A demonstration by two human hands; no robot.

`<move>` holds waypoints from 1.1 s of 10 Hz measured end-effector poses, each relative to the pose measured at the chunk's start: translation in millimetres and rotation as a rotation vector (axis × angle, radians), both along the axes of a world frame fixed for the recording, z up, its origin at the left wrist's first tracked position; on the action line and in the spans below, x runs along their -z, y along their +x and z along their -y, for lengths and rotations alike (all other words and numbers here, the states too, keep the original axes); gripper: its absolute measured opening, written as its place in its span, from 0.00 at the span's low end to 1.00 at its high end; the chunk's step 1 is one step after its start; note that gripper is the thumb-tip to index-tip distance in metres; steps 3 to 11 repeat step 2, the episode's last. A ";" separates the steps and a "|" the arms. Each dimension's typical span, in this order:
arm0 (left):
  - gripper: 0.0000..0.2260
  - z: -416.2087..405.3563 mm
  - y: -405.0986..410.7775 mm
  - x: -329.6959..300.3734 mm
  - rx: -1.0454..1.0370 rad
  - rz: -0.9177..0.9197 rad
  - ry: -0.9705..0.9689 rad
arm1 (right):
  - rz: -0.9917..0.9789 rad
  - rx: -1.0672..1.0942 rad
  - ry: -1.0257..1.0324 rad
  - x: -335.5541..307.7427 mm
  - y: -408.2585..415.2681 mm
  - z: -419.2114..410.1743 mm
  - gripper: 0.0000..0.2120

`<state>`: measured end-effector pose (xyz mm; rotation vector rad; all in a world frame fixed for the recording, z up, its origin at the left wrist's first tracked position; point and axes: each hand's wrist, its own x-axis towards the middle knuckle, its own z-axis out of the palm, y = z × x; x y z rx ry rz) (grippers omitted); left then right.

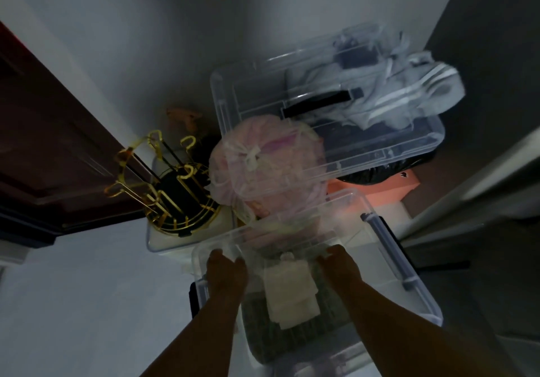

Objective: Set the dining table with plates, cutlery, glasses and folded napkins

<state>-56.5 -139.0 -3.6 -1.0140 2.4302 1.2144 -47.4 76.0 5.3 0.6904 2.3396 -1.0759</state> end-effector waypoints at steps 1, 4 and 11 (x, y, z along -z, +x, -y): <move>0.25 0.5 -9.8 -17.9 -0.010 0.003 0.072 | -0.019 0.059 -0.042 -16.2 3.3 -6.5 0.15; 0.25 -8.9 -7.7 -34.4 0.107 -0.031 0.110 | -0.067 0.130 -0.020 -41.6 6.8 -13.8 0.17; 0.25 -8.9 -7.7 -34.4 0.107 -0.031 0.110 | -0.067 0.130 -0.020 -41.6 6.8 -13.8 0.17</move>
